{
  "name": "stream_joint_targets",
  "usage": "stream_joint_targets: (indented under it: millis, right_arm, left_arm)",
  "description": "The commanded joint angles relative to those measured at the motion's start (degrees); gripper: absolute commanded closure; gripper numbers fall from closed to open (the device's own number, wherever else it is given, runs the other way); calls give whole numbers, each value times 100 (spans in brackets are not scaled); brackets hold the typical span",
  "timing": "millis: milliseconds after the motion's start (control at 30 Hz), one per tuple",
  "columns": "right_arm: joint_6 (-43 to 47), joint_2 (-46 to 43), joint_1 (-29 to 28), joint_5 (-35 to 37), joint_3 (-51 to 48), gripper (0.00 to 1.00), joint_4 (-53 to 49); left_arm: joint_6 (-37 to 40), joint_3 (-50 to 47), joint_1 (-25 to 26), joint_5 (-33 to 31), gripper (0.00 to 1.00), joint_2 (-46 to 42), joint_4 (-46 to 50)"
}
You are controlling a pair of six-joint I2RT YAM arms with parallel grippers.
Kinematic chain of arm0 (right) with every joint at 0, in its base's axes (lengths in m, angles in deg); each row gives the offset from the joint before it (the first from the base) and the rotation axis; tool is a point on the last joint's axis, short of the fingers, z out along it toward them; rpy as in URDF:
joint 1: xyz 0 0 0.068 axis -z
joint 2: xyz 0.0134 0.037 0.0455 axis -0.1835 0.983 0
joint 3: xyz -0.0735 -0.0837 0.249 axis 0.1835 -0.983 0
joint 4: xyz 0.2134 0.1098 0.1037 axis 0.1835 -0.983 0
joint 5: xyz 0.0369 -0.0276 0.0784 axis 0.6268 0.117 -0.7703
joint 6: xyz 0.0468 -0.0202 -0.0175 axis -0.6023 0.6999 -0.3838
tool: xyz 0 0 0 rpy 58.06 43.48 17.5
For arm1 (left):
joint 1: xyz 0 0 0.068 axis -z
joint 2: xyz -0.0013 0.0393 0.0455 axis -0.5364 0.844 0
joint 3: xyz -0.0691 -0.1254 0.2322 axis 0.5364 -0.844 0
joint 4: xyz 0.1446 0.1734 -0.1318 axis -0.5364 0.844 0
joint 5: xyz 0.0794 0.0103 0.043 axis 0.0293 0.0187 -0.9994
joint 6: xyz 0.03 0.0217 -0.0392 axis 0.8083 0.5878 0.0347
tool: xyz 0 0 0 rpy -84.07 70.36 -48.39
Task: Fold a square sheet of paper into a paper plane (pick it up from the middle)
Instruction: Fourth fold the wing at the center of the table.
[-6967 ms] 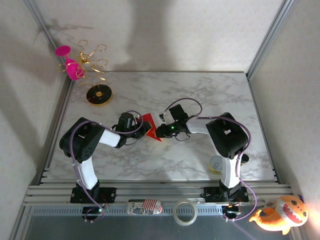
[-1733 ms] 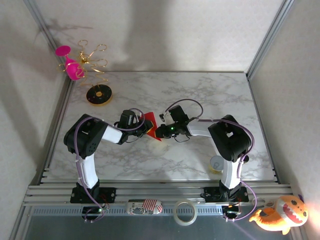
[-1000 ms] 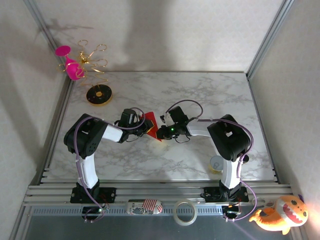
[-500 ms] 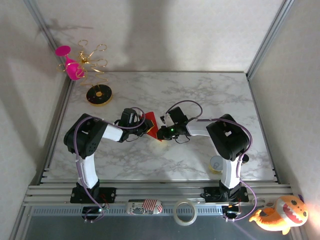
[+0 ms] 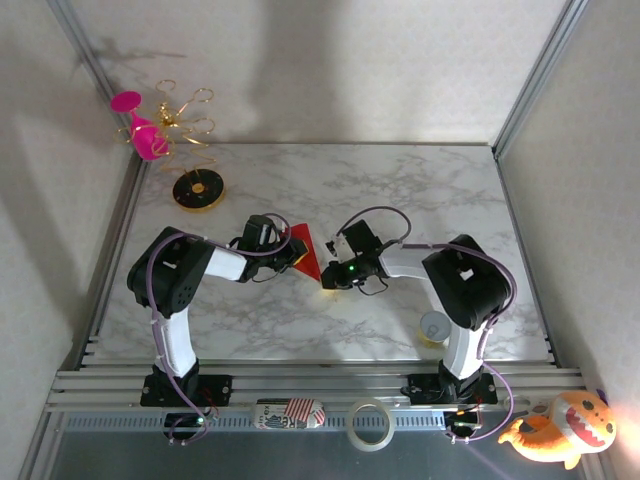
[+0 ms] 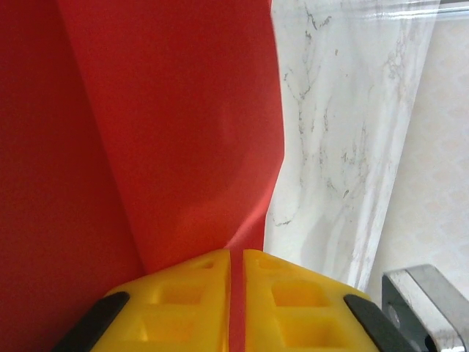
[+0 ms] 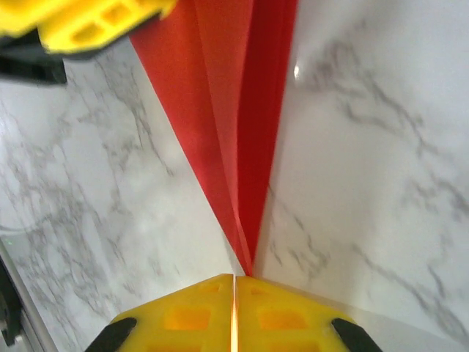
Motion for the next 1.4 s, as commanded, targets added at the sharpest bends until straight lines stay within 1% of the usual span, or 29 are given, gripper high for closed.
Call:
stream_joint_targets:
  millis: [0,133,233,333,500,633,800,1133,1233,1367]
  right_arm:
    - [307,-337,-8,283,-26,89,-486]
    - [66,-622,-8,306,207,89,79]
    - [-38,-435,-49,385,412,90,321]
    - [-68,-76,-115,697,682,93,260]
    - [-101,323,-228,747,1018,95,183]
    - [-162,515,-245,815,1128,96,101]
    - [-250,650,-211,1171,1148,96,-85]
    - [-251,742,-201,1125,1073,96,-186]
    - [-259,561,-196,1037,1056,95,-120]
    - [-279,181,-209,716,1009,94,190]
  left_arm:
    - [305,-124,22,-719,87,312,1088]
    - [289,-94,63,-655,87,290,1054]
    - [256,-85,64,-622,87,296,1009]
    - [227,-85,64,-597,87,323,979]
    - [169,-84,73,-556,87,332,931]
    - [156,-76,68,-574,87,320,958]
    - [152,-67,73,-558,87,312,973]
    - [186,25,73,-552,87,229,1061]
    - [196,22,73,-556,87,239,1090]
    - [186,3,68,-573,87,259,1113]
